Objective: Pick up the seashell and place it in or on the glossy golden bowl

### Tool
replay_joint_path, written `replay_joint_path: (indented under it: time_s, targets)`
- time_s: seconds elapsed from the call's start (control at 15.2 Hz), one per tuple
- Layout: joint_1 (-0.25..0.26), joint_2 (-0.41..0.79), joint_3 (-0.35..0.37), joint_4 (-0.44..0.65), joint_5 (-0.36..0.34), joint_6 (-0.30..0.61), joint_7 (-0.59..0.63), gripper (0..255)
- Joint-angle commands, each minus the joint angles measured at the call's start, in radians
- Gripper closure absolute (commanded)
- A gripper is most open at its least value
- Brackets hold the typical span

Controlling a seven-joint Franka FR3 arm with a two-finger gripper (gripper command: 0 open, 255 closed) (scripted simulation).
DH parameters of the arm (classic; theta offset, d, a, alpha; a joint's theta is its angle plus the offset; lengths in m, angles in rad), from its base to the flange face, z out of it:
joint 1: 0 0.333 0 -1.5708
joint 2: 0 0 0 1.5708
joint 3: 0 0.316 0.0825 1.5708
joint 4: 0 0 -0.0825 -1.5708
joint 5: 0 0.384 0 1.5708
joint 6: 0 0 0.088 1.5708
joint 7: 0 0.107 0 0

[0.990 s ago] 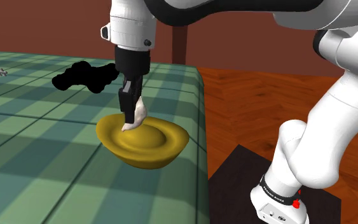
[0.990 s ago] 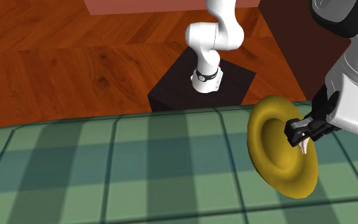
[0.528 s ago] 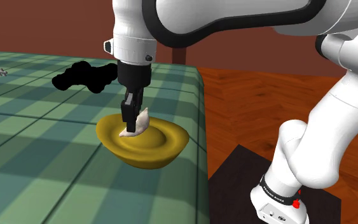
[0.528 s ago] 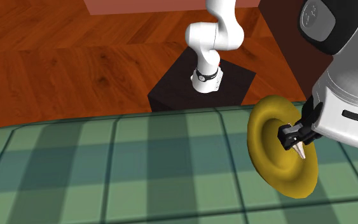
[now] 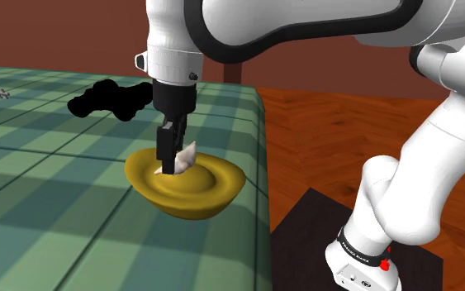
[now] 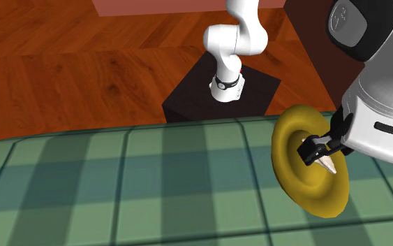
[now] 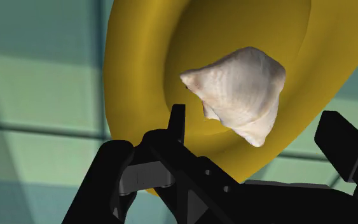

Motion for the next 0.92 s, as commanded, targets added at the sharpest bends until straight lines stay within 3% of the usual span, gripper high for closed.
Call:
replay_joint_path:
  time_s: [0.0, 0.13, 0.4, 0.86]
  targets:
    - [0.000, 0.000, 0.000, 0.000, 0.000, 0.000, 0.000, 0]
    - [0.000, 0.000, 0.000, -0.001, 0.000, 0.000, 0.000, 0]
    - [-0.007, 0.005, -0.010, 0.131, -0.005, -0.128, 0.004, 0]
    - [-0.006, 0.005, -0.010, 0.131, -0.005, -0.128, 0.004, 0]
